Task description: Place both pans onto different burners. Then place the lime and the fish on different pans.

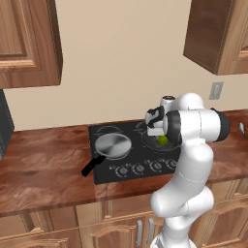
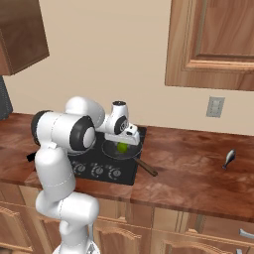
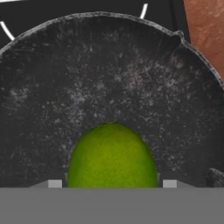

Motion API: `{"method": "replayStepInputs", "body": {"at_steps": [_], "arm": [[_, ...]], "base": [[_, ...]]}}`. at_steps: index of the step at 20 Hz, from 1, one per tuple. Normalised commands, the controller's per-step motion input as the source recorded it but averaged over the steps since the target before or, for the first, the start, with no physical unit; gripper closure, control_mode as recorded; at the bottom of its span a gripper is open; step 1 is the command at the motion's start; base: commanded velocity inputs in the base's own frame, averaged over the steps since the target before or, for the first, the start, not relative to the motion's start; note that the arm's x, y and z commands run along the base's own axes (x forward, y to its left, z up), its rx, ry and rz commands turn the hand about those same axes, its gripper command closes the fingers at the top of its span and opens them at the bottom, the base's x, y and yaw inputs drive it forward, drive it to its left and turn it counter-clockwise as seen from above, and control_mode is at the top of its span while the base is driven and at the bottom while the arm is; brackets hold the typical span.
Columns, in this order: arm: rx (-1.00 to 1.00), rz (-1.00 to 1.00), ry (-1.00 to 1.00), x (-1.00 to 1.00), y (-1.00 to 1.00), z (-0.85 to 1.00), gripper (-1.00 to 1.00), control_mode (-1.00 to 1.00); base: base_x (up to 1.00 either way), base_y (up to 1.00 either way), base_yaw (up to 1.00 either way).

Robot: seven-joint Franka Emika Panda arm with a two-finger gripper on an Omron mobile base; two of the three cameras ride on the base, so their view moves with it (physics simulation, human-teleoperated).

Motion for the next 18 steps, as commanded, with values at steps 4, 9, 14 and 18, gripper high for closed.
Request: {"method": "replayStepInputs", "body": {"at_steps": [4,9,14,18], "arm": [[0.0,0.0,0.0,0.08,0.01,-0.09,1.0,-1.0],[0.0,0.01,0.0,0.0,0.0,-0.04,-1.0,-1.0],[0.0,0.0,0.0,0.0,0.01,0.0,-1.0,-1.0],[0.0,0.0,0.0,0.0,0.0,0.03,-1.0,-1.0]], "base": [[0.0,0.0,0.0],[0.0,0.0,0.0],[0.0,0.0,0.0],[0.0,0.0,0.0]]}}
